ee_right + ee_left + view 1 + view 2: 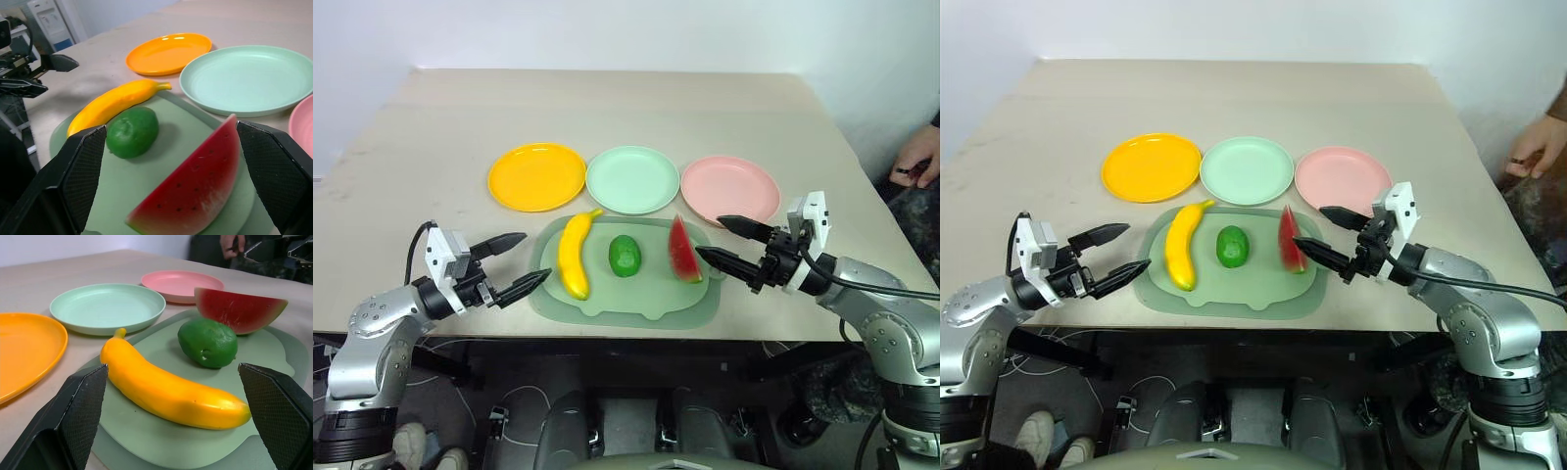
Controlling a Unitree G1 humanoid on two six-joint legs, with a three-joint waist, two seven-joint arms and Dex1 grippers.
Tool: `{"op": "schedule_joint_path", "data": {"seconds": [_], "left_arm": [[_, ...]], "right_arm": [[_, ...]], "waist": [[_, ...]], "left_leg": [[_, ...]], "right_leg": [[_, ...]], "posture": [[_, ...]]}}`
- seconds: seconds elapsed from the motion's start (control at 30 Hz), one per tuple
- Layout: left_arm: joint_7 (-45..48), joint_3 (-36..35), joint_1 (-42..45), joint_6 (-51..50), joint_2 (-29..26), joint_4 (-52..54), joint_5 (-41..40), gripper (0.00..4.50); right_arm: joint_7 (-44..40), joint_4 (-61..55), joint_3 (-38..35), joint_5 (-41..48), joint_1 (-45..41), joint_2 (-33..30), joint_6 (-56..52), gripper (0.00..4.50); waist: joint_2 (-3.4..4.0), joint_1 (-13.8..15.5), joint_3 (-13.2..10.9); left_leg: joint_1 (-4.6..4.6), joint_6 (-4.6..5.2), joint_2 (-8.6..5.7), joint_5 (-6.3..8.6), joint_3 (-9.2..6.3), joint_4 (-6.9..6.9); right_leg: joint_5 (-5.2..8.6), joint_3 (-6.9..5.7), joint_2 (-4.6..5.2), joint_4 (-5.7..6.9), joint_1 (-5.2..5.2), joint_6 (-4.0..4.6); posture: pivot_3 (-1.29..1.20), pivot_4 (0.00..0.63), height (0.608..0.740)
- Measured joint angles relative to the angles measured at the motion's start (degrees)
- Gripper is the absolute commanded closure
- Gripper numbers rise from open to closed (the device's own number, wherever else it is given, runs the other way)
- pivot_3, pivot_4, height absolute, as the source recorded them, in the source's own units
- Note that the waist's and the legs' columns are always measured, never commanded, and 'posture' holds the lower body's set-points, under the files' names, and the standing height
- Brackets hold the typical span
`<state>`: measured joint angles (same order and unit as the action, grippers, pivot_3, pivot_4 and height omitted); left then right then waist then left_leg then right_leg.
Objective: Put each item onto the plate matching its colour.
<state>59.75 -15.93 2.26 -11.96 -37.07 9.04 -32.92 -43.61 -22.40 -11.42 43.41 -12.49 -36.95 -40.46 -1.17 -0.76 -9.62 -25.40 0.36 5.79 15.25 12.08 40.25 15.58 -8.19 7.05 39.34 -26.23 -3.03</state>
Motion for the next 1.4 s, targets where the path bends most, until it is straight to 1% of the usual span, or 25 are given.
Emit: {"op": "schedule_joint_path", "data": {"seconds": [0.33, 0.53, 0.7, 0.77, 0.87, 0.97, 1.03, 1.13, 1.3, 1.4], "left_arm": [[0.1, 1.45, 1.87, 0.33, 0.16, -1.66, 0.48, 0.04], [0.59, 1.54, 2.1, 1.21, 0.18, -2.17, 0.48, 0.04], [0.2, 2.88, 2.57, 1.4, 1.32, -2.18, 1.06, 0.04], [0.0, 4.0, 2.64, 1.46, 1.78, -2.15, 1.34, 0.04], [0.0, 4.74, 3.01, 1.58, 2.07, -2.15, 1.7, 0.04], [0.03, 5.13, 3.17, 1.63, 2.12, -2.22, 1.81, 0.04], [0.32, 5.62, 3.9, 1.79, 2.14, -2.49, 2.04, 0.04], [1.0, 5.95, 4.91, 2.56, 2.22, -3.05, 2.49, 0.04], [1.09, 6.71, 5.49, 3.23, 3.12, -3.72, 3.29, 0.04], [1.14, 7.93, 6.04, 3.84, 3.76, -4.0, 3.75, 0.04]], "right_arm": [[1.82, -0.72, 0.02, 0.67, -0.88, -0.58, -3.14, 0.0], [5.96, -1.74, 0.16, 4.33, -3.56, -1.14, -10.88, 0.0], [12.86, -2.08, -0.32, 11.26, -10.28, 0.11, -19.18, 0.0], [18.19, -0.05, -0.37, 13.04, -15.13, 1.96, -24.02, 0.0], [24.04, 2.78, -0.21, 14.31, -20.23, 3.16, -30.73, 0.0], [27.87, 5.13, 0.24, 14.23, -22.78, 3.8, -36.37, 0.0], [30.83, 7.73, 0.25, 14.13, -25.06, 6.35, -40.68, 0.0], [33.8, 9.73, 0.77, 13.13, -27.48, 8.25, -45.94, 0.0], [36.23, 11.91, 1.09, 11.33, -29.67, 10.81, -51.26, 0.0], [38.04, 12.97, 3.91, 9.11, -30.66, 10.7, -51.63, 0.0]], "waist": [[0.0, 0.04, 0.0], [0.0, -0.04, 0.0], [0.0, 0.01, 0.0], [0.0, -0.1, 0.0], [0.0, -0.08, 0.0], [0.0, -0.08, 0.0], [0.02, -0.21, 0.01], [0.03, -0.24, 0.01], [0.03, -0.23, 0.01], [0.03, -0.26, 0.01]], "left_leg": [[0.0, 0.0, 0.0, 0.0, 0.0, 0.0], [0.0, 0.0, 0.0, 0.0, 0.0, -0.01], [-0.01, 0.01, 0.0, 0.0, -0.01, -0.01], [-0.01, 0.01, 0.0, 0.0, 0.01, -0.01], [-0.04, 0.01, -0.01, 0.0, 0.02, -0.03], [-0.06, 0.01, -0.01, 0.0, 0.04, -0.04], [-0.05, 0.0, -0.01, 0.0, 0.05, -0.04], [-0.06, 0.0, -0.01, 0.0, 0.06, -0.06], [-0.08, 0.0, -0.01, 0.0, 0.08, -0.07], [-0.08, 0.0, -0.01, 0.0, 0.08, -0.07]], "right_leg": [[0.0, 0.0, 0.01, -0.01, 0.0, 0.0], [0.0, 0.0, 0.01, 0.0, -0.01, 0.0], [-0.01, 0.0, 0.02, -0.01, -0.01, 0.01], [-0.01, 0.0, 0.02, 0.0, -0.02, 0.02], [-0.01, 0.0, 0.02, -0.01, -0.06, 0.02], [-0.01, 0.0, 0.02, -0.03, -0.06, 0.02], [-0.02, 0.0, 0.02, 0.01, -0.09, 0.02], [-0.02, 0.0, 0.01, -0.01, -0.1, 0.02], [-0.02, 0.0, 0.02, -0.02, -0.11, 0.01], [-0.02, 0.0, 0.02, -0.02, -0.11, 0.01]], "posture": [[0.0, 0.15, 0.695], [0.0, 0.15, 0.695], [0.0, 0.15, 0.695], [0.0, 0.15, 0.695], [0.0, 0.15, 0.695], [0.0, 0.15, 0.695], [0.0, 0.15, 0.695], [0.0, 0.15, 0.695], [0.0, 0.15, 0.695], [0.0, 0.15, 0.695]]}}
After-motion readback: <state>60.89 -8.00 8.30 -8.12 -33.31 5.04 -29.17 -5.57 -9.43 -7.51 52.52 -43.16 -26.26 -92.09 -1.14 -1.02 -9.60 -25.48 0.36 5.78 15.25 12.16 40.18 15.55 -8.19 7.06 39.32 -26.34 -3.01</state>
